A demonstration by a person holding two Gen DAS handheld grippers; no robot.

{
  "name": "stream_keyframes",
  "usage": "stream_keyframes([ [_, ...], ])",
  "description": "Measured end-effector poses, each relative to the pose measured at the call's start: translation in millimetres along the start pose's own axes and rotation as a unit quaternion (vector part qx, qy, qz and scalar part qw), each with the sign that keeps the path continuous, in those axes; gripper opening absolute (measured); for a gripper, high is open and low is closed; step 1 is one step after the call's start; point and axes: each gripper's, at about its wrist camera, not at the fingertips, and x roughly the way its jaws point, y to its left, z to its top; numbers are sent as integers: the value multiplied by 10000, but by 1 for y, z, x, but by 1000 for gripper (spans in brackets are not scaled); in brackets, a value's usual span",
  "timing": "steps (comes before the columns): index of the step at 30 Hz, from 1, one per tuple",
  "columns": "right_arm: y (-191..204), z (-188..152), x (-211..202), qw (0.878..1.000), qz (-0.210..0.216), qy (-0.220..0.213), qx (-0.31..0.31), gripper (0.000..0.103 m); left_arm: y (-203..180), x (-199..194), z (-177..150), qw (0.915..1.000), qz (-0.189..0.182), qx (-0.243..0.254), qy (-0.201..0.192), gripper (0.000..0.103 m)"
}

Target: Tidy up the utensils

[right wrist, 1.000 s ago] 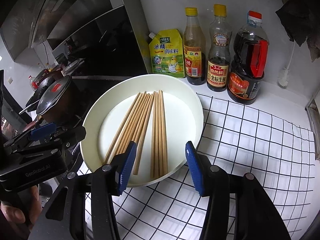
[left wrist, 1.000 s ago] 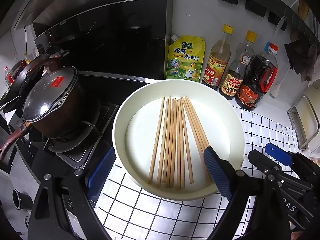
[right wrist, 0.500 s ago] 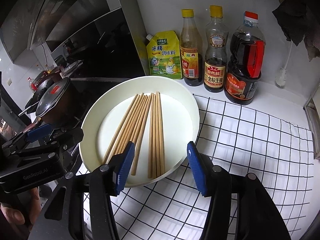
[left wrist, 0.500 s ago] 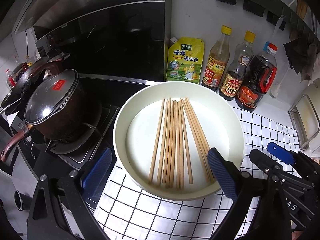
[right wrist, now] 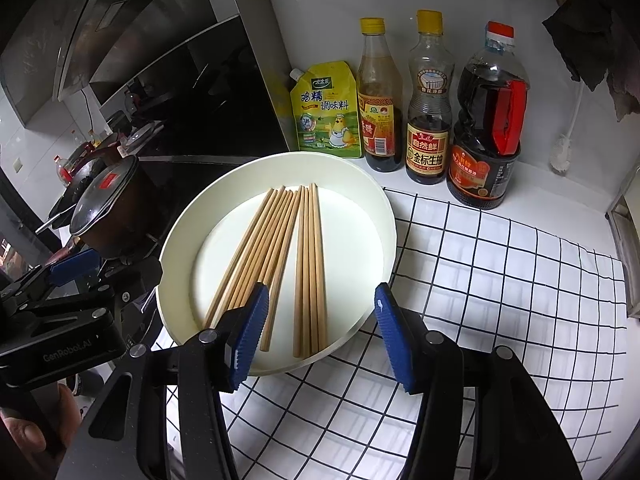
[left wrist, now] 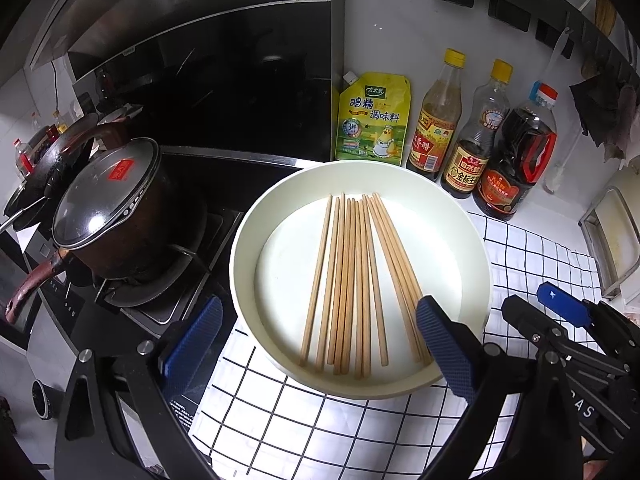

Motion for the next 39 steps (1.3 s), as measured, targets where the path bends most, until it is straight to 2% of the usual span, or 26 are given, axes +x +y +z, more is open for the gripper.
stream_keyframes([
  [39,6,-1,-1,9999,-21,15,-101,53,8,0,-1,10000,31,-92,24,96],
])
